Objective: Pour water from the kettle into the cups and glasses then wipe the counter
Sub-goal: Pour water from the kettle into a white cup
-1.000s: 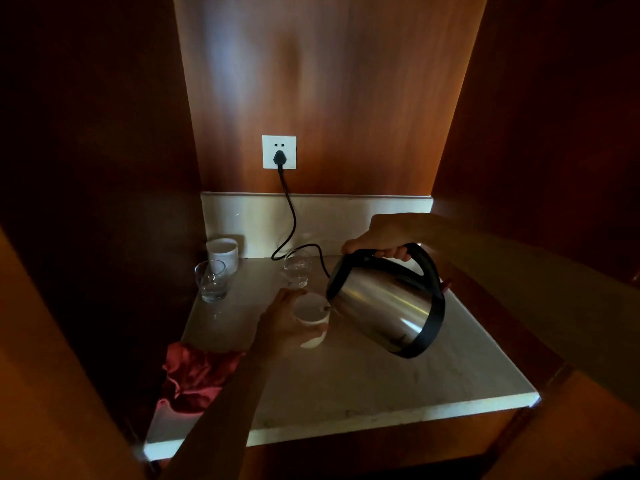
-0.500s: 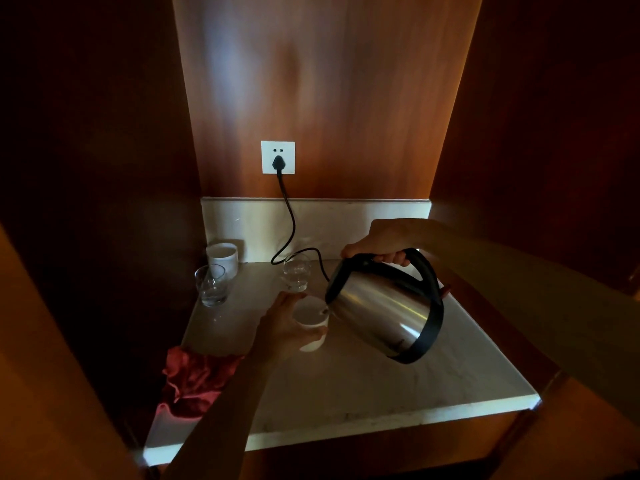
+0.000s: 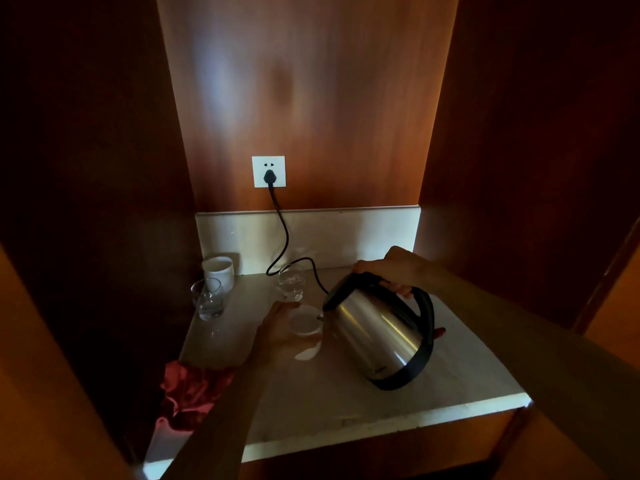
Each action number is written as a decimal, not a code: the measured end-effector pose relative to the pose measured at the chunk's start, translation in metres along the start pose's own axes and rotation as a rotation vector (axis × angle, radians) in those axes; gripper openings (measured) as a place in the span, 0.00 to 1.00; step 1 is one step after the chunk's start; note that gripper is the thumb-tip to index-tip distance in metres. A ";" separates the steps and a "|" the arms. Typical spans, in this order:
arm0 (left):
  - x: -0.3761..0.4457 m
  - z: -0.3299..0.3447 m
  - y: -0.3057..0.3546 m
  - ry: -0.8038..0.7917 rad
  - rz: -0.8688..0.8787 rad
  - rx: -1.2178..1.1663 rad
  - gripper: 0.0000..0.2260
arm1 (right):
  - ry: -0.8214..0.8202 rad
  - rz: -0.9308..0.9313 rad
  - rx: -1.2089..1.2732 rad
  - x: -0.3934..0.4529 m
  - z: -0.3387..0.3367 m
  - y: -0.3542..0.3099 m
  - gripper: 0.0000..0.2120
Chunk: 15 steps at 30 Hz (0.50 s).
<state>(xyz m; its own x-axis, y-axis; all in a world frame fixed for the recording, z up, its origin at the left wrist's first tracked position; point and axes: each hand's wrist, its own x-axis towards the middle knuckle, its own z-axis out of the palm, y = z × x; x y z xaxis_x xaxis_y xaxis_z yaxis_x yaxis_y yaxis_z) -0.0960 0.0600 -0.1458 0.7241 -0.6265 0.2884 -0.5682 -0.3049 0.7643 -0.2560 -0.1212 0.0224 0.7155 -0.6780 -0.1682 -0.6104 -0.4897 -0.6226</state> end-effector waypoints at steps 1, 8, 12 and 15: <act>-0.001 0.000 0.000 0.004 0.005 0.007 0.34 | 0.021 -0.006 0.015 -0.002 0.001 0.001 0.26; 0.001 0.000 0.004 0.008 0.008 -0.024 0.30 | 0.168 -0.008 0.292 -0.010 -0.008 0.010 0.29; 0.001 -0.002 0.005 0.072 -0.007 -0.039 0.29 | 0.245 -0.015 0.586 -0.007 -0.001 0.021 0.28; 0.005 -0.009 -0.001 0.122 -0.044 -0.066 0.28 | 0.315 -0.011 0.690 0.001 0.009 0.021 0.27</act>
<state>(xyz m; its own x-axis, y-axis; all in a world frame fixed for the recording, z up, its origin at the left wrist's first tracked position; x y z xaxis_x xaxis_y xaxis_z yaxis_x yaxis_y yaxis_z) -0.0884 0.0638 -0.1396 0.7921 -0.5208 0.3185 -0.5108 -0.2797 0.8129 -0.2649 -0.1275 0.0021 0.5258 -0.8506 0.0025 -0.1787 -0.1134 -0.9774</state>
